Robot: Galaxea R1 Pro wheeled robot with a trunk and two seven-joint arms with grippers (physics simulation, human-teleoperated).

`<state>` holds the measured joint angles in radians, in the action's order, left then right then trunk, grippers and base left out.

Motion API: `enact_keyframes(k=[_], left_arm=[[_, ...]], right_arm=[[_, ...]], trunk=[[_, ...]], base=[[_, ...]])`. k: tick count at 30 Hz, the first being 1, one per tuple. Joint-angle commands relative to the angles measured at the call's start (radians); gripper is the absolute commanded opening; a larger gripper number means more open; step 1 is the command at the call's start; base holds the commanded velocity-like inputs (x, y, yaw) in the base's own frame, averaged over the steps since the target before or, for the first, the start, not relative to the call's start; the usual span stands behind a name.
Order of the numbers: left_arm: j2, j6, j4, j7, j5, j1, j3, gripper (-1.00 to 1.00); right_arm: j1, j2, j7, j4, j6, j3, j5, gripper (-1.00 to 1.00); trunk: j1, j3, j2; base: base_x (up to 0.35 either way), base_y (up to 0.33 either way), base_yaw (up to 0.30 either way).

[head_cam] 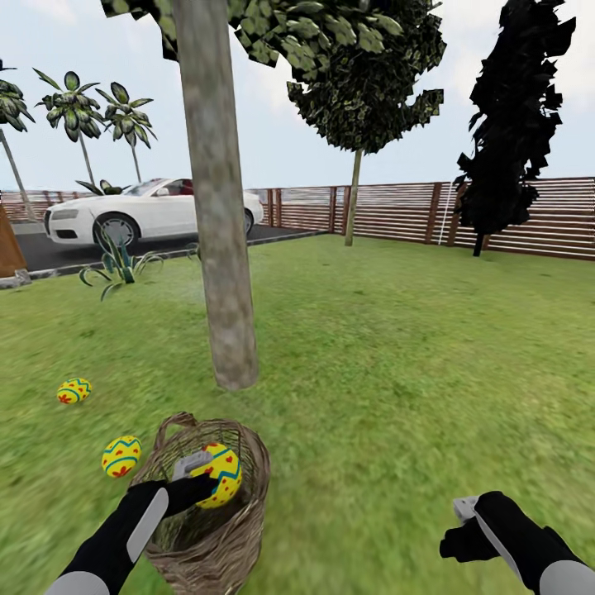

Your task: Take the three Easter eggs out of the wicker basket on the lawn in the garden, then place them on the lawn next to a single tree (choose any tree) so that all three eggs are next to the same tree and none are left in the basket.

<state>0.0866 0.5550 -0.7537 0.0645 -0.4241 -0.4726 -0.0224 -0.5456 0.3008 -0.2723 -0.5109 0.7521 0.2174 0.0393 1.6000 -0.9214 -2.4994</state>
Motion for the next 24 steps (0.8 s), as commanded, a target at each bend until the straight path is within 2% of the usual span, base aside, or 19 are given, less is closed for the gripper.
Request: enact_keyframes(k=[1,12,17,24], left_arm=[[0.001,0.004,-0.001,0.001,-0.003,-0.001,-0.002,-1.00],[0.001,0.005,0.000,0.002,-0.005,0.000,-0.002,-1.00],[-0.010,0.004,0.024,0.005,-0.006,0.000,-0.001,-1.00],[-0.011,0.002,0.028,0.004,-0.007,0.000,0.000,-1.00]], right_arm=[[-0.001,0.001,-0.001,-0.001,0.004,0.006,0.004,1.00],[-0.001,0.001,0.004,0.000,0.004,0.008,0.002,1.00],[-0.001,0.000,0.004,0.000,0.004,0.008,0.001,1.00],[-0.001,-0.002,0.004,0.002,0.004,0.010,0.001,1.00]], trunk=[[-0.004,0.002,0.007],[-0.046,0.037,0.084],[-0.065,0.052,0.119],[-0.092,0.074,0.168]], base=[[0.000,0.000,0.000],[0.000,0.000,0.000],[-0.211,0.000,0.000],[-0.021,0.000,0.000]])
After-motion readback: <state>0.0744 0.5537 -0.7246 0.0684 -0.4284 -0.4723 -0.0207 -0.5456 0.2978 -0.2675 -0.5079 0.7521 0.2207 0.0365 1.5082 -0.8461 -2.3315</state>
